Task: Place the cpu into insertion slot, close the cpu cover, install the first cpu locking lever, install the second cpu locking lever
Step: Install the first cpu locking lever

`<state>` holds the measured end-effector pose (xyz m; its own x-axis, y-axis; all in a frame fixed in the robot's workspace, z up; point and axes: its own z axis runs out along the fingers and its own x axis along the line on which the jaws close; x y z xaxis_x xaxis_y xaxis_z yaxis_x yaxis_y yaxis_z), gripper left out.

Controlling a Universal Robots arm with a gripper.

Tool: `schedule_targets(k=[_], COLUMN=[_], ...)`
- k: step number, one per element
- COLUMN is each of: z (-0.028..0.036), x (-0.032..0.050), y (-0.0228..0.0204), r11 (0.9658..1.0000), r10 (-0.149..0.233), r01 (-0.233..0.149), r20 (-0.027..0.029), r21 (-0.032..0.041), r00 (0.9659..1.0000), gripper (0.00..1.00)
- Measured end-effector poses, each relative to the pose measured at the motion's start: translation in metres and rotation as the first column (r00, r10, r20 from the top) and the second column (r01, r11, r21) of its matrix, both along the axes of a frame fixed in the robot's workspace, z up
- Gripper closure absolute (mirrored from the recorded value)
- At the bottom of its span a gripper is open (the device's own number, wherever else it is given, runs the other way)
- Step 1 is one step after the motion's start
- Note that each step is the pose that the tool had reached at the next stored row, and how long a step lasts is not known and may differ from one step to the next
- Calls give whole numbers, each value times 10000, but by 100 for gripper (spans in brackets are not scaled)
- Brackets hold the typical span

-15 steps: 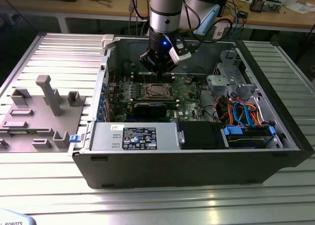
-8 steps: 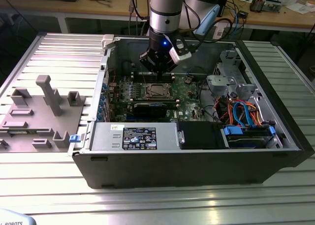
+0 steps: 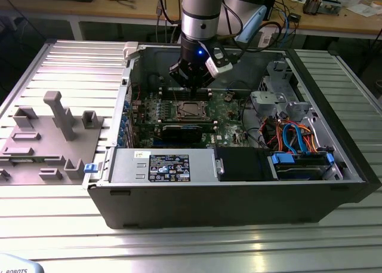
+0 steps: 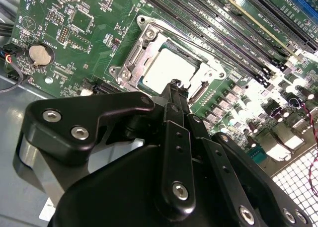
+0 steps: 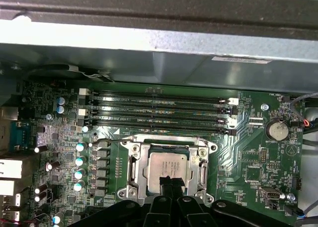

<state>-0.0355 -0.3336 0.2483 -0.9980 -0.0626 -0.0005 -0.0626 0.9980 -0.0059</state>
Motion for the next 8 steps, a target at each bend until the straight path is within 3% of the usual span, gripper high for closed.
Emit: schedule_targets(k=[8], z=[12], x=[-2], y=[0], r11=[10000], r10=[-19], r01=[19], r20=[0], r21=[0], r00=[10000], gripper=[89])
